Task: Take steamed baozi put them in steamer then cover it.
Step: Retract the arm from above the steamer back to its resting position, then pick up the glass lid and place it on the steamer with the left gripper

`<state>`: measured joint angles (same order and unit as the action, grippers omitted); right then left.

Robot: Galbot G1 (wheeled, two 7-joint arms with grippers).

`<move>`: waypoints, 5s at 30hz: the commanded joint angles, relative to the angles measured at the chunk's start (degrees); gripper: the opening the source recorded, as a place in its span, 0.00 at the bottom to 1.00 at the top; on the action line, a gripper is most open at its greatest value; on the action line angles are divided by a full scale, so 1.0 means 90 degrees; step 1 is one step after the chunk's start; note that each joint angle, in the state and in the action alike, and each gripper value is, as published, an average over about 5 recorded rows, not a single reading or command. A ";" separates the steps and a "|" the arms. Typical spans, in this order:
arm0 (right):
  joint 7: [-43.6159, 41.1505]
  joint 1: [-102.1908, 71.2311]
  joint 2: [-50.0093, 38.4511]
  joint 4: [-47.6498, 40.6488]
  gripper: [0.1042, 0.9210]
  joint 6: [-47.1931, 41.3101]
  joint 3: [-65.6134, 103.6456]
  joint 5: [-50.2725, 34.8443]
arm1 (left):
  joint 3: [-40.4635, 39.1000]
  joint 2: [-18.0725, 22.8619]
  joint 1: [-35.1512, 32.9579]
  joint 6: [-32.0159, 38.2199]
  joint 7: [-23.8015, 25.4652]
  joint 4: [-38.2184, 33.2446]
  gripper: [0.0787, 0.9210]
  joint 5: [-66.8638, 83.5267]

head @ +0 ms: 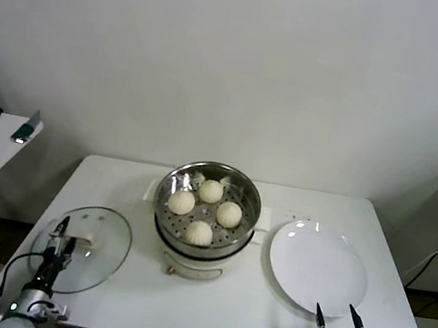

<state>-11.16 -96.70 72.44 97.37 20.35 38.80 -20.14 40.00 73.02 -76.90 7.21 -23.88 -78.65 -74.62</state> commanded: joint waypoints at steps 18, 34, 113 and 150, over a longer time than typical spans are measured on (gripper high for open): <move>-0.0007 0.0000 0.0084 0.0055 0.88 0.0047 0.0055 0.0068 | -0.0032 0.0105 0.0289 -0.0062 -0.0196 0.0525 0.30 -0.0083; -0.0009 0.0044 0.0060 0.0082 0.88 0.0042 0.0057 0.0075 | -0.0011 -0.0035 -0.0011 -0.0298 0.0120 -0.0768 0.07 0.0501; 0.0334 0.0337 0.0167 -0.0041 0.88 0.0055 -0.0009 0.0757 | -0.4860 0.1981 0.2603 -0.5417 0.4503 -0.2277 0.07 -0.2050; 0.0315 0.0386 0.0168 -0.0151 0.88 0.0172 -0.0009 0.0639 | -0.4809 0.1766 0.2466 -0.5269 0.4492 -0.2074 0.07 -0.2332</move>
<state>-8.31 -93.28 73.89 96.00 21.83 38.73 -14.34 -3.35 88.90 -54.61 -40.49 16.70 -97.78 -95.33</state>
